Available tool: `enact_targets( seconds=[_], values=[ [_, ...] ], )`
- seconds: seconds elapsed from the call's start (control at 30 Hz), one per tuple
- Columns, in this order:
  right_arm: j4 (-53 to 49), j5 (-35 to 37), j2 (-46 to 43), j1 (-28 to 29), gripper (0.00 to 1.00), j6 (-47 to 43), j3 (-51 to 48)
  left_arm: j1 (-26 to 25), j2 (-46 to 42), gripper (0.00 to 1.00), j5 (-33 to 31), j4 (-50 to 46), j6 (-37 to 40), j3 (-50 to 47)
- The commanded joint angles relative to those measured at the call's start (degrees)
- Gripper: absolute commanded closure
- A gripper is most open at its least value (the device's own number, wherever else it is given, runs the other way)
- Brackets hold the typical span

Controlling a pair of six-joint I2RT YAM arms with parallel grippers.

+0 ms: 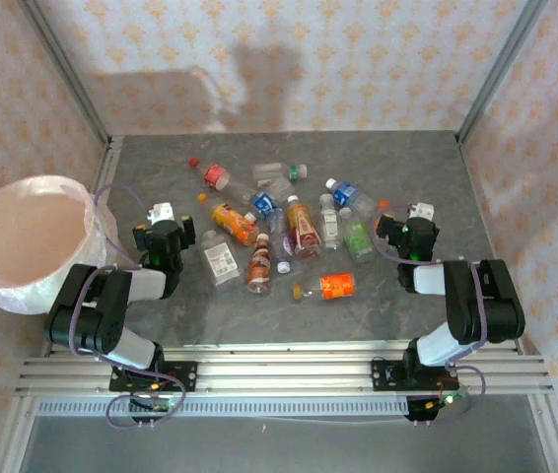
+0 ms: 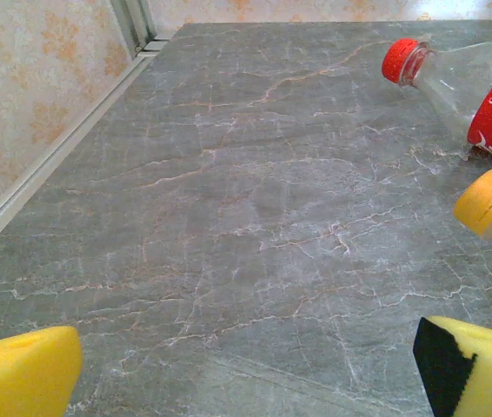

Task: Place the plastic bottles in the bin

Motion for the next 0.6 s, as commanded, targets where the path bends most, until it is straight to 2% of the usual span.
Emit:
enact_targets(
  seconds=[0.0, 0.57],
  values=[
    [0.49, 1.06, -0.57, 0.40, 0.01, -0.64, 0.92, 0.23, -0.30, 0.00, -2.36, 1.29, -0.77, 0.96],
    [0.51, 0.98, -0.59, 0.26, 0.01, -0.66, 0.92, 0.22, -0.30, 0.00, -2.41, 1.38, -0.79, 0.96]
  ],
)
